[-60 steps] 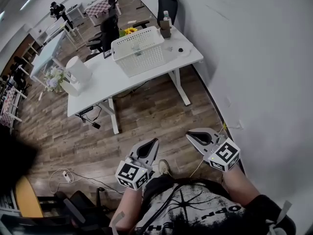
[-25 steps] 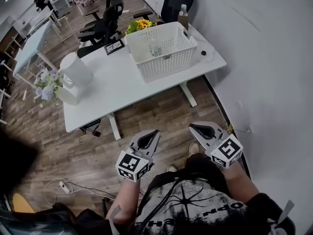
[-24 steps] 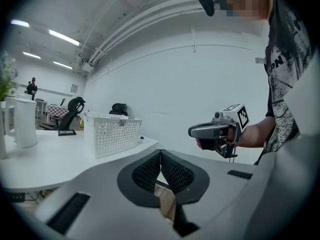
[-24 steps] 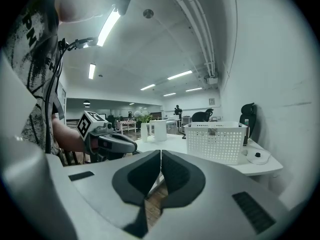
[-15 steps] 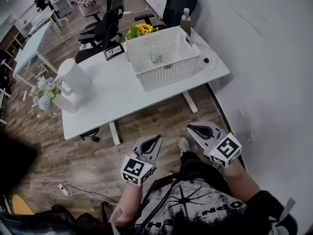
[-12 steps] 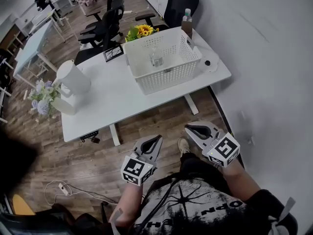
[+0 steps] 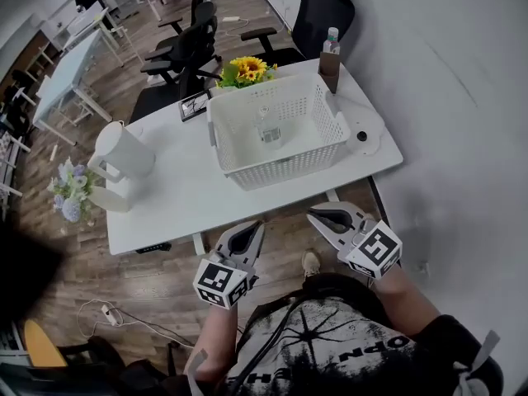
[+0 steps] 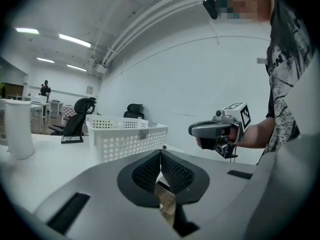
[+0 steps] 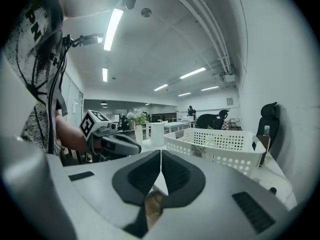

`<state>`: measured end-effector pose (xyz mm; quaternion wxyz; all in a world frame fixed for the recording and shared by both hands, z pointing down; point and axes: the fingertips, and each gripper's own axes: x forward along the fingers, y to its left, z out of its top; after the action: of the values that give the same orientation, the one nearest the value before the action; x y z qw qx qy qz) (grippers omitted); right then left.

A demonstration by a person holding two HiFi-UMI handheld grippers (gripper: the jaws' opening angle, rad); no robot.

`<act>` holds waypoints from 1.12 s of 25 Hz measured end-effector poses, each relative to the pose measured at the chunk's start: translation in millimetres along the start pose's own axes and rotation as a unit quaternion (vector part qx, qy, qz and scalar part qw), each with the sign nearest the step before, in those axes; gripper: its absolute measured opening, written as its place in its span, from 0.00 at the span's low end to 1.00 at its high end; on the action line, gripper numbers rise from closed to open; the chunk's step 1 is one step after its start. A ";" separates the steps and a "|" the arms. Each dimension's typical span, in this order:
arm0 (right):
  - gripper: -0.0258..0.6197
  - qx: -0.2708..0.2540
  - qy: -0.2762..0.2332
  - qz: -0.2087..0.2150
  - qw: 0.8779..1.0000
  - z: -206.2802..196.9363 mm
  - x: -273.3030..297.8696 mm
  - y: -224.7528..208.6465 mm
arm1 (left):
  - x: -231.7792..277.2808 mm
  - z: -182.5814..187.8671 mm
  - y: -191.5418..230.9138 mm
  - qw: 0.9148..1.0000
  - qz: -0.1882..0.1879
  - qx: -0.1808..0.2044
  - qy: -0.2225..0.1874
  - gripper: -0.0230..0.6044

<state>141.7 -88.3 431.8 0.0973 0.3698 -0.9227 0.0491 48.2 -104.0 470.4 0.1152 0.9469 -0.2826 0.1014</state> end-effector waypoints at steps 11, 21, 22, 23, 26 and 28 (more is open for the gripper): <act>0.08 -0.006 -0.019 0.047 0.999 16.4 28.8 -84.9 | 56.4 41.7 45.5 0.998 0.065 0.016 -0.004 0.05; 0.08 0.007 -0.037 0.086 0.996 16.4 44.0 -117.1 | 75.1 51.4 65.9 0.994 0.107 0.020 -0.003 0.05; 0.08 0.008 -0.039 0.089 0.995 17.6 45.0 -118.3 | 75.8 51.6 67.6 0.994 0.108 0.020 -0.003 0.05; 0.08 0.010 -0.043 0.093 0.995 19.6 46.1 -119.1 | 76.4 52.4 69.6 0.994 0.109 0.019 -0.004 0.05; 0.08 0.018 -0.053 0.097 0.994 28.7 48.8 -122.6 | 78.1 56.5 74.6 0.994 0.107 0.013 -0.008 0.05; 0.08 0.017 -0.060 0.098 0.993 39.5 49.7 -123.3 | 78.2 61.2 76.5 0.995 0.102 0.015 -0.010 0.05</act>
<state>186.1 -217.2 406.2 0.0298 0.2815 -0.9577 0.0522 77.4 -223.1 444.5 0.0866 0.9157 -0.3776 0.1072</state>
